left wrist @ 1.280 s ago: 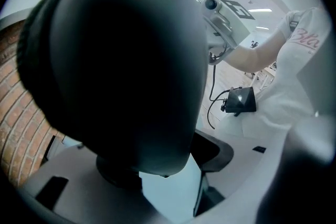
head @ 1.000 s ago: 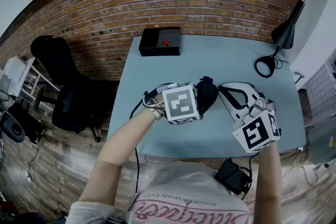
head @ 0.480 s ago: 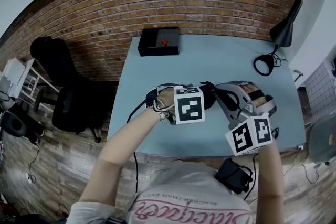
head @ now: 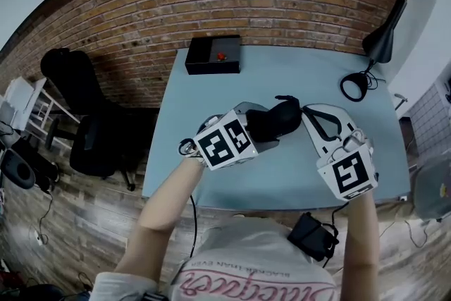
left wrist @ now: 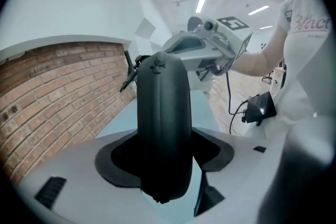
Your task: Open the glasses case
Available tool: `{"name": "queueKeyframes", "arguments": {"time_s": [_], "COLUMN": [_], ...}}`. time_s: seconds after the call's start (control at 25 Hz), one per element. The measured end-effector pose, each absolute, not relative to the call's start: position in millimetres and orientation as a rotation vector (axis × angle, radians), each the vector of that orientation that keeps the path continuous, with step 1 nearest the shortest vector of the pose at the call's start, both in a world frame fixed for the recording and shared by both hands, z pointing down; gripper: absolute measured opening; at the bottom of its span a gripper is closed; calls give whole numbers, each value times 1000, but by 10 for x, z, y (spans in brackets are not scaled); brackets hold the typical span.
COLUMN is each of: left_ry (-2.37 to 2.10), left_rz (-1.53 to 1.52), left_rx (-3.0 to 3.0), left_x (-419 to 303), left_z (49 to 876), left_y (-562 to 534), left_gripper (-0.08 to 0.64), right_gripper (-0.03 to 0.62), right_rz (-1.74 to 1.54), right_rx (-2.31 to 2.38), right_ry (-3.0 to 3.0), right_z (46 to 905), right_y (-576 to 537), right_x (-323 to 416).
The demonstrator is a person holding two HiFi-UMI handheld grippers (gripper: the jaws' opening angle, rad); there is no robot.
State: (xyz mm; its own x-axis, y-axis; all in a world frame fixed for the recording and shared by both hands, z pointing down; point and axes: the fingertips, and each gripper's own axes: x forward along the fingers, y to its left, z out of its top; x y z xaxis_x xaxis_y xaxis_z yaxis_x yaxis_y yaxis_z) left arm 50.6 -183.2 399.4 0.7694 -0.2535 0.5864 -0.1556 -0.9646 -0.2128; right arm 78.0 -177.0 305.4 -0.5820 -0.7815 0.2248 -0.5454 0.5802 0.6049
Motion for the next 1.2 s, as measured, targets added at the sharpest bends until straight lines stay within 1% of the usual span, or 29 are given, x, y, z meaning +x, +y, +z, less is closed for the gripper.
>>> {"name": "queueKeyframes", "arguments": {"time_s": [0.12,0.28,0.44,0.52,0.64,0.8,1.0,1.2], "left_ry": [393,417,361,351,336,315,289,227], "left_rz": [-767,-595,-338,-297,-379,-504,-732,-858], "left_rx": [-2803,-2754,-2868,-2914,-2911,-2868,-2718,-2688], "left_x": [551,573,620,631,614,602,532,506], "left_z": [3800,3621,3361,3316,3392,3455,3555,3629], "left_y": [-1850,-1830,-1741,-1743,-1733,-1701,-1691,-1715], "left_gripper": [288,296,299,299,285,272,268,268], "right_gripper": [18,18,18,18,18,18,18,20], "right_rz": [-577,-476,-450,-441,-457,-627,-792,-832], "right_rx": [1117,1179,1171,1199,1160,1088,1026,952], "right_ry": [-2407,-2488,-2504,-2523,-2495,-2359,-2198,-2170], "right_z": [3033,3014,3064,3073,3164,3247,3351,3375], "right_y": [-1793,-1812,-1810,-1810,-1794,-1754,-1723,-1727], "right_x": [832,886,880,871,867,859,807,744]}}
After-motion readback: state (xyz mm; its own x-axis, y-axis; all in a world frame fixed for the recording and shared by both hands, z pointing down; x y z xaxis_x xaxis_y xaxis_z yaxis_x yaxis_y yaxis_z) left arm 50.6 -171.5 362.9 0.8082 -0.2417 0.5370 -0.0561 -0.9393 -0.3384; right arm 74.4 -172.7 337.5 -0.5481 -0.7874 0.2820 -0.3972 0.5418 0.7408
